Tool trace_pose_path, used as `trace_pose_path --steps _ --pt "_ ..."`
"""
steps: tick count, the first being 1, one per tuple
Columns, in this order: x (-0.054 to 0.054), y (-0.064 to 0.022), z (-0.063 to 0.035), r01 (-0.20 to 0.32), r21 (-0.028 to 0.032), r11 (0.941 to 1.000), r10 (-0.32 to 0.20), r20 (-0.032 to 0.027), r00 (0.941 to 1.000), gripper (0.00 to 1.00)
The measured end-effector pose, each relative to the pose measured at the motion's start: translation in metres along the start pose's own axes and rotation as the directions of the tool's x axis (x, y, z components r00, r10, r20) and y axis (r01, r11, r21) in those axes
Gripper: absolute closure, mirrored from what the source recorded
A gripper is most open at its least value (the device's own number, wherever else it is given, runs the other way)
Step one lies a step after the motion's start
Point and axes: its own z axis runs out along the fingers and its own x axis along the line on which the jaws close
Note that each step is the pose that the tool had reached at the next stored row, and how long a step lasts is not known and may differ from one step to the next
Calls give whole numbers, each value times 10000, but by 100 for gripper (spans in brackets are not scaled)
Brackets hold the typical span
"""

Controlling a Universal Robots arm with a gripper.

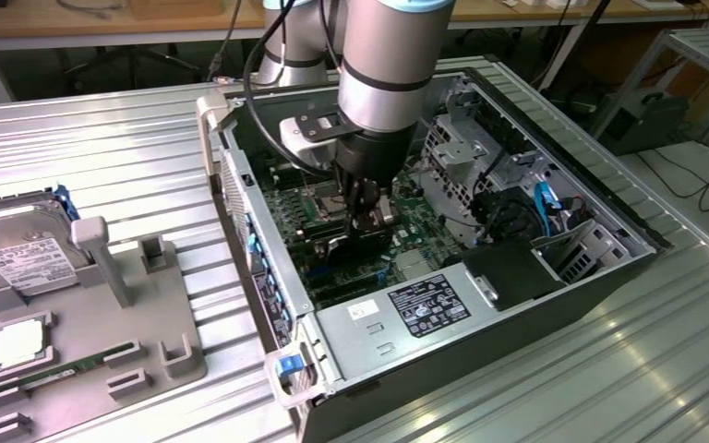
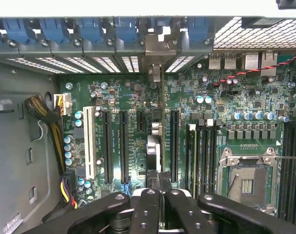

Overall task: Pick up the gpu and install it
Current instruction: 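Press down on the gpu until it lock into place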

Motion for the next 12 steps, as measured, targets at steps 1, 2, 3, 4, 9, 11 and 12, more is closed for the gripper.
trace_pose_path --steps 1,2,3,4,9,11,12 --pt "0 0 0 0 0 10000 0 0 10000 89" --pt "0 0 0 0 0 10000 0 0 10000 89" --pt "0 0 0 0 0 10000 0 0 10000 89" --pt "0 2 0 0 0 10000 0 0 10000 89" --pt "1 166 -6 -1 1 10000 1 0 10000 89" --pt "1 249 -9 0 3 10000 0 1 10000 89" --pt "1 323 -11 0 3 10000 0 1 10000 89"
